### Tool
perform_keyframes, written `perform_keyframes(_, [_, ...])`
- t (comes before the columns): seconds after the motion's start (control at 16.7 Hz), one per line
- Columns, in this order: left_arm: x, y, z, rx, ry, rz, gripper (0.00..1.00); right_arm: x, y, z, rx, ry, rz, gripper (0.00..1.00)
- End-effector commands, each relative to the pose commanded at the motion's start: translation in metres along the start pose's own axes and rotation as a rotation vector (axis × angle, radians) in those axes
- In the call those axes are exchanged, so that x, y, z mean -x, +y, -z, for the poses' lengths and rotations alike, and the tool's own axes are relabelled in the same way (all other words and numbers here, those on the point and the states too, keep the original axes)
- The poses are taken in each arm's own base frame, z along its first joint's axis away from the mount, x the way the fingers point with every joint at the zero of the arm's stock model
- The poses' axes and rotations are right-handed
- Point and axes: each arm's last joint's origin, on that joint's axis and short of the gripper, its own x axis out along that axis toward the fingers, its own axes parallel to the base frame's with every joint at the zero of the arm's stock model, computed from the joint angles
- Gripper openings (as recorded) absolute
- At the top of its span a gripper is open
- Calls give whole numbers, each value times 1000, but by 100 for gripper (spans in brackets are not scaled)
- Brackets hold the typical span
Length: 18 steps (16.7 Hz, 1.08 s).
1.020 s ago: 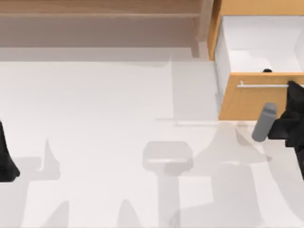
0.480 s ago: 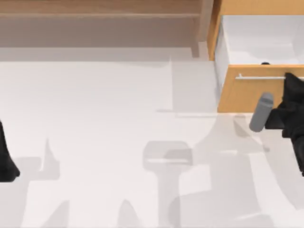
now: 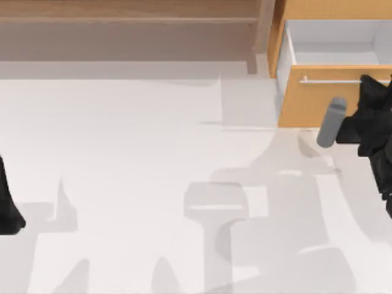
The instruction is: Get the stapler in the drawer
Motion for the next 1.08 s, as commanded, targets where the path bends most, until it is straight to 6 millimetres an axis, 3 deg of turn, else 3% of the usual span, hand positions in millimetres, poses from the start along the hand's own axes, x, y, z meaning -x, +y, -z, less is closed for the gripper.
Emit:
perform_keyframes(0.24, [0, 0, 0, 0, 0, 0, 100, -2, 0, -1, -2, 0, 0, 0])
perform_keyframes(0.72, [0, 0, 0, 0, 0, 0, 100, -59, 0, -1, -2, -2, -1, 0])
perform_keyframes(1.08, [0, 0, 0, 0, 0, 0, 100, -61, -1, -2, -4, -2, -3, 0])
